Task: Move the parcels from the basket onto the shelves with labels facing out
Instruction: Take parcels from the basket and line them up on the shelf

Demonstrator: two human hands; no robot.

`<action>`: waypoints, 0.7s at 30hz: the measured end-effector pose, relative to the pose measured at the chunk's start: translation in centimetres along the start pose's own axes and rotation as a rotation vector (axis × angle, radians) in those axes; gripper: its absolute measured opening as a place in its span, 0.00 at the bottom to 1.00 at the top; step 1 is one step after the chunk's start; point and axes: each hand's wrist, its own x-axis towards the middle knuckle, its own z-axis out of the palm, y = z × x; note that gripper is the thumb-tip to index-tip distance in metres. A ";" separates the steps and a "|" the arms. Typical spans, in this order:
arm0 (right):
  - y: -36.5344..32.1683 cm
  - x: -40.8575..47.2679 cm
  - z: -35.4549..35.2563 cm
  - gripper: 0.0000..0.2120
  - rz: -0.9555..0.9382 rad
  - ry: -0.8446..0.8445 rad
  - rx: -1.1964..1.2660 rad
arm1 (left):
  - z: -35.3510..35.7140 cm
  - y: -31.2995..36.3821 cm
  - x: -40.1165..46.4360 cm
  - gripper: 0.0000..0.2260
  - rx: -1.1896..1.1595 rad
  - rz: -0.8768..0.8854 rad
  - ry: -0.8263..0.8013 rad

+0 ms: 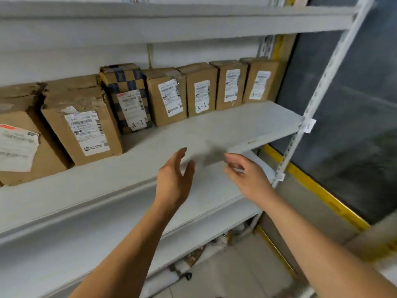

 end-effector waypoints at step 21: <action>33.3 -36.3 -19.3 0.23 0.863 0.345 -0.008 | 39.5 15.3 -25.4 0.21 0.258 0.279 -1.004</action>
